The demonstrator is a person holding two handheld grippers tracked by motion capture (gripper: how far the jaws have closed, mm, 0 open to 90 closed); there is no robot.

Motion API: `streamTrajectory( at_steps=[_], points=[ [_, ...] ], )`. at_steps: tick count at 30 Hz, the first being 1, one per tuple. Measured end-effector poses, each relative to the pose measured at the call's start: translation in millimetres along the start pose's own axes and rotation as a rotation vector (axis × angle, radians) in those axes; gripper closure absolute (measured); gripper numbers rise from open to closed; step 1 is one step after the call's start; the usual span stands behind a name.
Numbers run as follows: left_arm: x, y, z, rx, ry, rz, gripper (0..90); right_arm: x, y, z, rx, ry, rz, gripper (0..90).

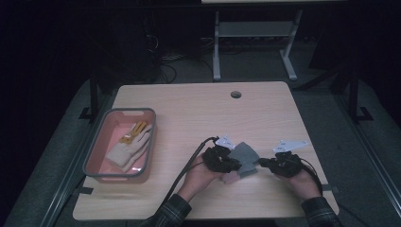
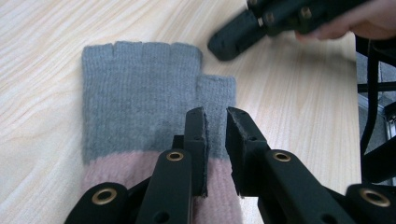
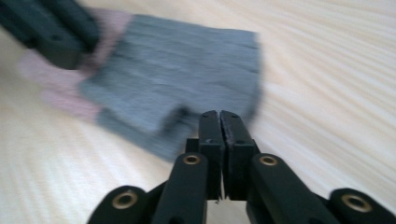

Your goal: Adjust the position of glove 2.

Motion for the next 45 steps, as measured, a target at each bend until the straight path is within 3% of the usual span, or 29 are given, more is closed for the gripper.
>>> streamTrajectory(
  at_steps=[2, 4, 7, 11, 29, 32, 41, 45],
  points=[
    [0.9, -0.9, 0.1, -0.011, -0.003, 0.000, 83.3, -8.8, 1.4, 3.4, -0.017, 0.025, -0.018, 80.5],
    [2.6, -0.4, -1.7, 0.000, -0.005, -0.003, 87.4, -15.2, 2.9, 3.8, -0.024, 0.049, -0.042, 67.7],
    [5.4, 3.0, -8.6, 0.023, -0.017, -0.005, 88.2, -21.7, 5.5, 0.3, -0.013, 0.089, -0.052, 49.7],
    [6.4, 10.7, -16.7, 0.053, -0.008, -0.014, 88.8, -28.3, 7.2, -5.0, -0.012, 0.116, -0.079, 34.3],
    [1.2, 36.2, 13.1, 0.088, -0.029, -0.029, 87.9, -40.7, 10.5, -13.4, -0.013, 0.190, -0.086, 17.8],
    [0.8, 33.7, 17.8, 0.078, -0.038, -0.044, 79.5, -41.8, 12.7, -15.8, -0.004, 0.212, -0.079, 15.4],
    [15.5, 17.0, 17.2, 0.075, -0.084, -0.084, 26.0, -42.0, 13.8, -17.5, -0.016, 0.206, -0.079, 14.1],
    [20.7, 14.7, 8.6, 0.088, -0.084, -0.117, 15.9, -42.2, 13.9, -17.5, -0.018, 0.206, -0.078, 14.0]
  ],
)
Point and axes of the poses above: each handheld gripper's, and its own axes: z roughly backward along the jaws, y roughly out of its underside, x roughly to its left, the point moved 7 cm from there along -z, roughly forward along the jaws, and after that the axes turned 3 degrees about -y, right-handed, at the moved point
